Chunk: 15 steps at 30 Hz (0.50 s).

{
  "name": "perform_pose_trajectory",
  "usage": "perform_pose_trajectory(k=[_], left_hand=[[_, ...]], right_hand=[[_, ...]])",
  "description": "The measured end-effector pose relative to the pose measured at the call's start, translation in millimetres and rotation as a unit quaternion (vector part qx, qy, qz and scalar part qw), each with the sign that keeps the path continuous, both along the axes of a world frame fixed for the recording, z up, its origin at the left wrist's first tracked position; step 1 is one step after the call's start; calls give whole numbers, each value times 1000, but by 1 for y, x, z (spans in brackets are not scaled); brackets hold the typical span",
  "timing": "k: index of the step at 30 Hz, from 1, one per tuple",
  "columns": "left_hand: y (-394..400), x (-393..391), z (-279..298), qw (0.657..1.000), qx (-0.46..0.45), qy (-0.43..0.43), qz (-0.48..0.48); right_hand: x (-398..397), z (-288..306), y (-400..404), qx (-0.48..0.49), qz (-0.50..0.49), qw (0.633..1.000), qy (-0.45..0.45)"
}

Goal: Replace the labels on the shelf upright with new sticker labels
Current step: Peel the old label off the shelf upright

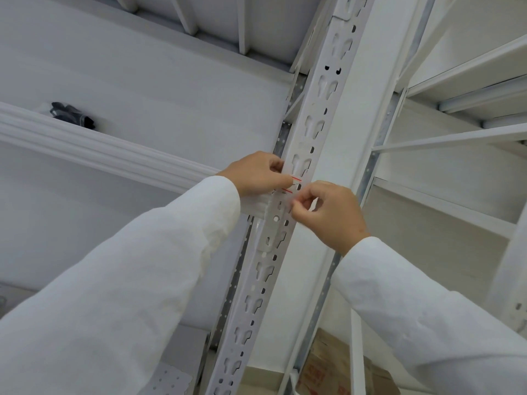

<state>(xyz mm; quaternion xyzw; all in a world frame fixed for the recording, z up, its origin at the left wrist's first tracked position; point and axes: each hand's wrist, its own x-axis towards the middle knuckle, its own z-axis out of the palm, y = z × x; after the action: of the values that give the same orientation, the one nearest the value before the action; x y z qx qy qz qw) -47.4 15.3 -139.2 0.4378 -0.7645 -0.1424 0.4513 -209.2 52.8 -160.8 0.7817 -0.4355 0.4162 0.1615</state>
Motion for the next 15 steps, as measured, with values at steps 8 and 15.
perform_pose_trajectory(k=[8,15], left_hand=[[11,-1,-12,982,-112,-121,87],[6,62,-114,890,-394,-203,109]], right_hand=[[22,-20,7,206,121,971,17],[68,-68,0,331,136,922,149]])
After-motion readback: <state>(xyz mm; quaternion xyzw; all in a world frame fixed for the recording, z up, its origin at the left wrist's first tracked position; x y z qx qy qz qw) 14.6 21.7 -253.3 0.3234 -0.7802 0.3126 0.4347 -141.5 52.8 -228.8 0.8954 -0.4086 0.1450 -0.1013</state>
